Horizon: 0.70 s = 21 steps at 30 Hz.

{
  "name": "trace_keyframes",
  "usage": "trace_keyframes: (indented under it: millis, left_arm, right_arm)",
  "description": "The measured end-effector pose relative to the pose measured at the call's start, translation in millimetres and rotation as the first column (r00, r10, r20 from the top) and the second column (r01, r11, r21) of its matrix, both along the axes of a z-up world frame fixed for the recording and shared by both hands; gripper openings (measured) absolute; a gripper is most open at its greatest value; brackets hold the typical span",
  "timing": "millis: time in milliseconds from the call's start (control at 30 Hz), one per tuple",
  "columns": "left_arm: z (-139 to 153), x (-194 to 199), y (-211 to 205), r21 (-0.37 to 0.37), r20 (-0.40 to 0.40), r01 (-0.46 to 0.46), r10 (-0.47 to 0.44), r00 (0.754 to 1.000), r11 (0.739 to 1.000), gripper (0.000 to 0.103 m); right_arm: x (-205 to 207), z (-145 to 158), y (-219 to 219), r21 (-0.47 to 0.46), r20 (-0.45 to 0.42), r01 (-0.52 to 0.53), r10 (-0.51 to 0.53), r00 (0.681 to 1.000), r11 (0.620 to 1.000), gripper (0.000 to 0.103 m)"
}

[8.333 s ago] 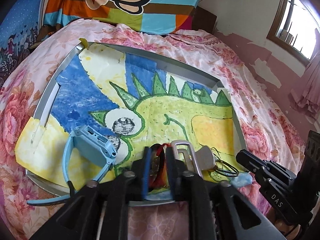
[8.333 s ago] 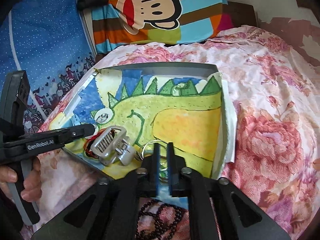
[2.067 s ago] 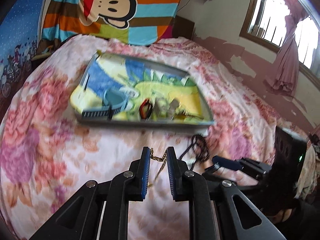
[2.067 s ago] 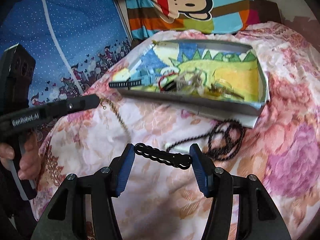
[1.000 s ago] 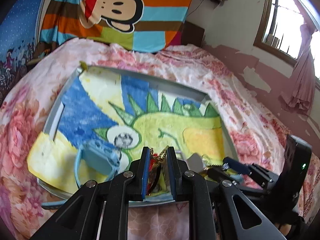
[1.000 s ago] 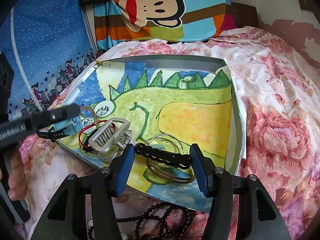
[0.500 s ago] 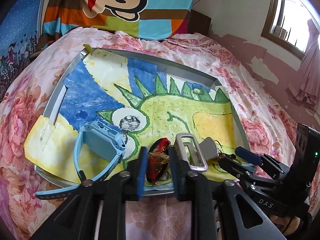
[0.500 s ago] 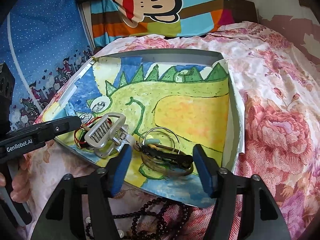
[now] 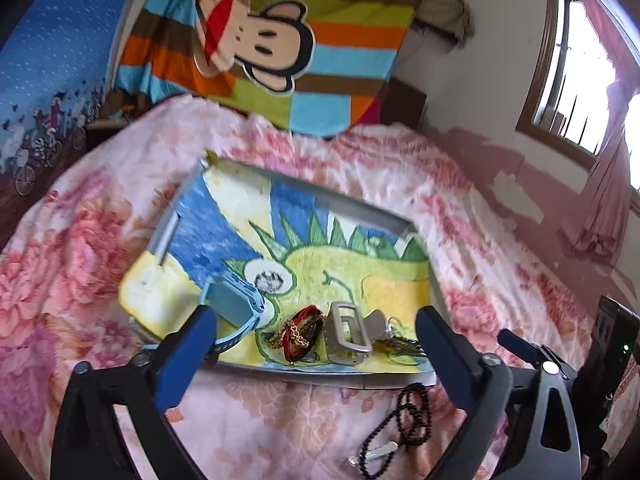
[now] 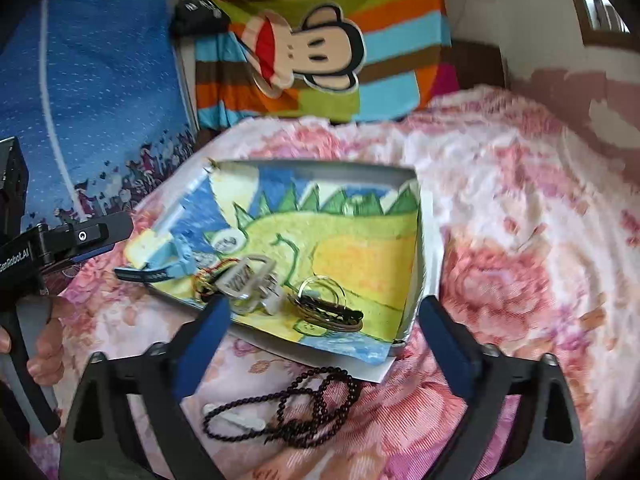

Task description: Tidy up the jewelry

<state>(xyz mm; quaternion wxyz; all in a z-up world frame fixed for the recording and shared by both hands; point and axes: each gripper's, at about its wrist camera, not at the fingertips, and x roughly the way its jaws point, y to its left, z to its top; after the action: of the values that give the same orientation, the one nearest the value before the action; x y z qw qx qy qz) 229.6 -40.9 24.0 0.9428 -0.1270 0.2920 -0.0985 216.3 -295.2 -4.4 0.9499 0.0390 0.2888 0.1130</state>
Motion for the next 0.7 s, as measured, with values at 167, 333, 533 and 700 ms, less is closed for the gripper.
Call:
trace_keyframes:
  millis: [167, 333, 533, 700]
  left_arm:
    - [16, -36, 1, 0.029, 0.059, -0.026, 0.024, 0.998, 0.999, 0.103]
    - [25, -73, 0, 0.069, 0.105, -0.035, 0.027, 0.994, 0.997, 0.103]
    - [31, -118, -3, 0.112, 0.141, -0.028, 0.012, 0.99, 0.993, 0.103]
    - [29, -152, -3, 0.131, 0.126, -0.021, 0.004, 0.992, 0.991, 0.103]
  right_arm:
    - [-41, 25, -1, -0.029, 0.093, -0.009, 0.012, 0.996, 1.0, 0.101]
    - [-78, 42, -3, -0.033, 0.138, 0.006, -0.001, 0.99, 0.999, 0.101]
    - [-118, 54, -6, -0.04, 0.157, 0.021, -0.015, 0.988, 0.999, 0.101]
    - [-150, 54, -9, -0.054, 0.147, 0.026, -0.018, 0.989, 0.998, 0.101]
